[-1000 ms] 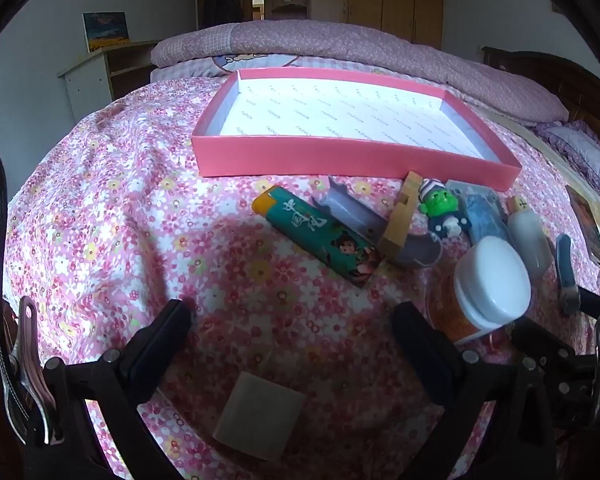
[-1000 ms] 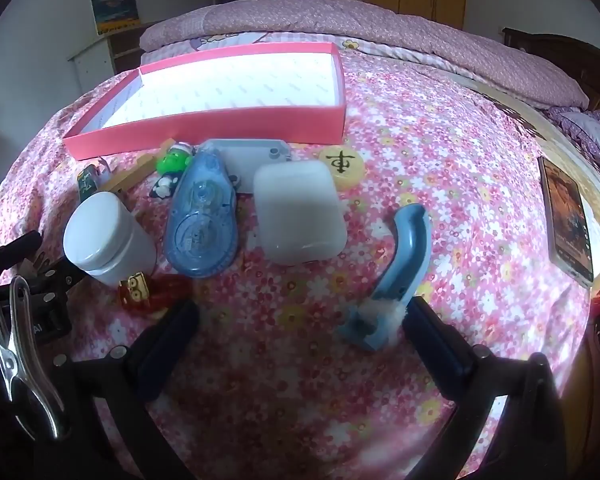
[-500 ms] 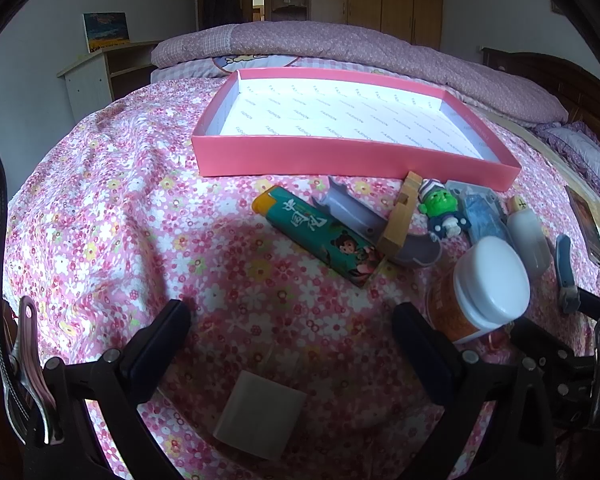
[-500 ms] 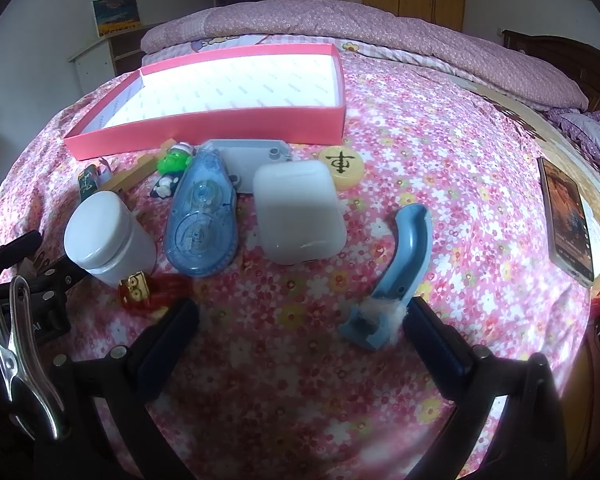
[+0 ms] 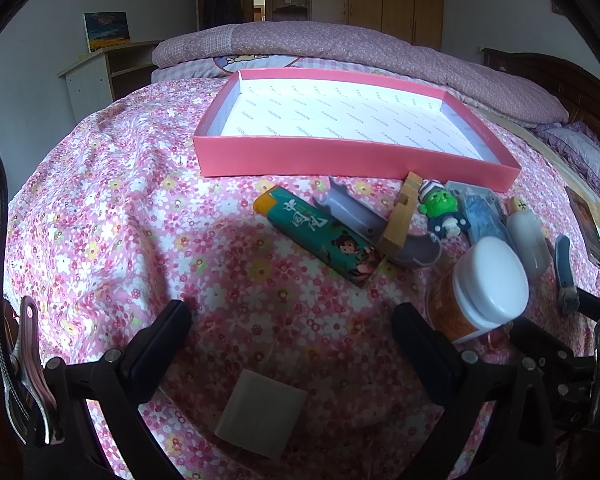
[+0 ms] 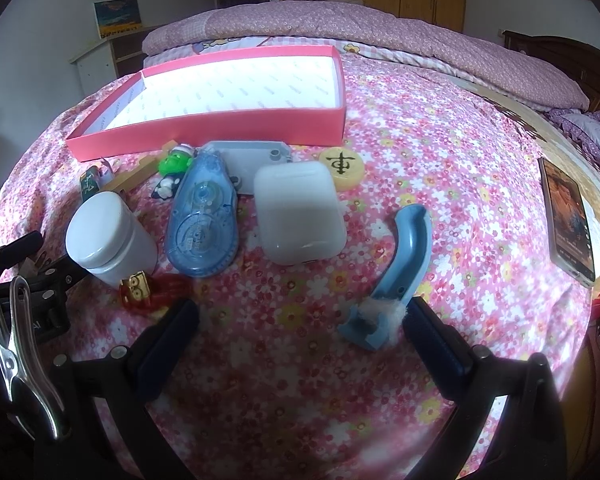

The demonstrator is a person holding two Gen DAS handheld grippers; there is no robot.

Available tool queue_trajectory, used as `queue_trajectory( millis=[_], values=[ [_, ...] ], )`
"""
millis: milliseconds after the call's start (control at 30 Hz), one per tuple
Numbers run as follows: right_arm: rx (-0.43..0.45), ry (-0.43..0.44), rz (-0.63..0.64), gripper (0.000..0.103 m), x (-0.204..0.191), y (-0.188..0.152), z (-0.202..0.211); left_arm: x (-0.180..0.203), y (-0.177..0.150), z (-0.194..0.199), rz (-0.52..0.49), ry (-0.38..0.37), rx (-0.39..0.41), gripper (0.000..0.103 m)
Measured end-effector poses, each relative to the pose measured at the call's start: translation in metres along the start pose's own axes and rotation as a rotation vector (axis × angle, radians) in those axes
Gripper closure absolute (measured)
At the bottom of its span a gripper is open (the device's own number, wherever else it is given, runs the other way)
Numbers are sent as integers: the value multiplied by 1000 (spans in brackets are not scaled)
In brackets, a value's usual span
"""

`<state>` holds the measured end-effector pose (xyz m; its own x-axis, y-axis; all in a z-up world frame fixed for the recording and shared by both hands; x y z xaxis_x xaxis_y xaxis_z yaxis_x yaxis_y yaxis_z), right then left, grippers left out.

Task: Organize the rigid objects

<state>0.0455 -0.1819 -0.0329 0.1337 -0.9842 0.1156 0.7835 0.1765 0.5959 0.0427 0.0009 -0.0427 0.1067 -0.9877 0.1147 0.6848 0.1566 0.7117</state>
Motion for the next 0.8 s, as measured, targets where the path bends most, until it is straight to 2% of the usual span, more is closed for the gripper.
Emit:
queue_trajectory(
  millis=[367, 800],
  values=[
    [7, 47, -36, 1, 4, 5, 7, 0, 5, 12, -26, -26, -35, 4],
    [48, 101, -40, 4, 12, 11, 21, -4, 9, 27, 0, -48, -20, 4]
  ],
)
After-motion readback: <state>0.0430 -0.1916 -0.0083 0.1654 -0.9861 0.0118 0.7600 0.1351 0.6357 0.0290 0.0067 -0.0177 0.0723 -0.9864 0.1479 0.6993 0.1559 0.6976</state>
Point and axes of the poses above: each gripper's, at about its wrist camera, not at the fingertips, and z roughly against the way its jaws point, x to its right, y to its top, the point moved 6 cm from there along -z, roughly the way its jaws point, and after that the axes turned 9 degrees about z, right-handed, at the moved point
